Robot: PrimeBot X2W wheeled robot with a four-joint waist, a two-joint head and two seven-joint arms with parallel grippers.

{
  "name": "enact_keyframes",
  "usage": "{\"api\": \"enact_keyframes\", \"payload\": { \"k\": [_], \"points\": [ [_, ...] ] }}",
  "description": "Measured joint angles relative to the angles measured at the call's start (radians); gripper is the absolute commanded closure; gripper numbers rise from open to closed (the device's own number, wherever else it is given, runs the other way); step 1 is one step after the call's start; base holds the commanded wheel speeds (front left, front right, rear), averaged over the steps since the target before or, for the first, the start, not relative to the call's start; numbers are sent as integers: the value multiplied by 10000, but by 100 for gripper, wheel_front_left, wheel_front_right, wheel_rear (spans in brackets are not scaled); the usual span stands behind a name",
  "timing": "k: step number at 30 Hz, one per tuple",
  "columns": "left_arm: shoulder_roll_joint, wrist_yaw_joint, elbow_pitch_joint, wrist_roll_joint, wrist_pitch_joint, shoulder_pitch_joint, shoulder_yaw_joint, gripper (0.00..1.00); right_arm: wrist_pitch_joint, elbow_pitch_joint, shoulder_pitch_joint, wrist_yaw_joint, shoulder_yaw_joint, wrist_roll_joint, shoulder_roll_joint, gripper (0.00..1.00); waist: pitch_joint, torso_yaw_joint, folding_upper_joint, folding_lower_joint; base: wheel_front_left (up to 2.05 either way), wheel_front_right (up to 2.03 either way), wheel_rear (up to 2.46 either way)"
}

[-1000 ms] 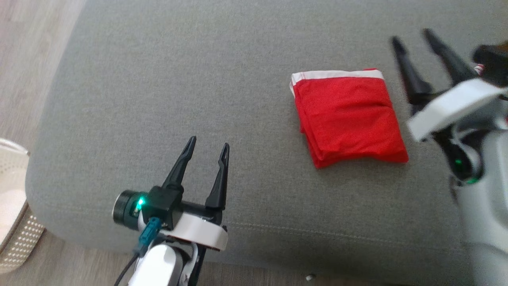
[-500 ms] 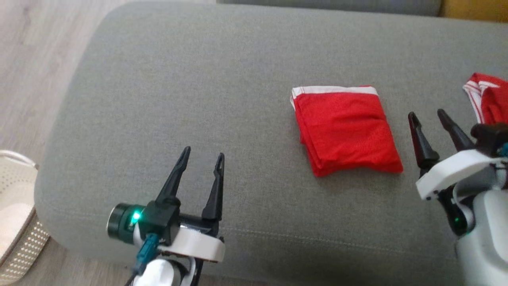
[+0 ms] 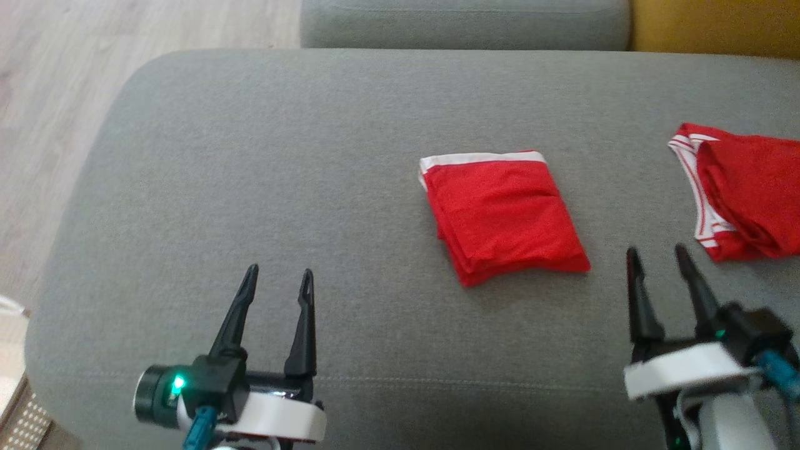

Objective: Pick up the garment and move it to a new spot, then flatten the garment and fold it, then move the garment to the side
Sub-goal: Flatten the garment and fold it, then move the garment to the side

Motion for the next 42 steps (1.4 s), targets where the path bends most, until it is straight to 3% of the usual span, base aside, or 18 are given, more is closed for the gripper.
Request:
{"api": "enact_keyframes", "payload": {
  "k": [9,17,36,42],
  "points": [
    [29,6,180,71,0,768,458,0,-169,-934,1281,0,593,-489,416,0,-317,-835,0,0,0,0,0],
    [63,6,757,140,0,897,803,0,-169,-1039,1530,0,813,-460,535,0,-442,-1280,0,0,0,0,0],
    [33,-167,1352,157,0,902,907,0,-169,-1022,1517,0,1014,-376,564,0,-339,-1237,-1,0,0,0,0],
    [23,-82,1333,259,0,876,857,0,-169,-433,1267,0,880,-387,585,0,-116,-964,-1,0,0,0,0]
  ]
}}
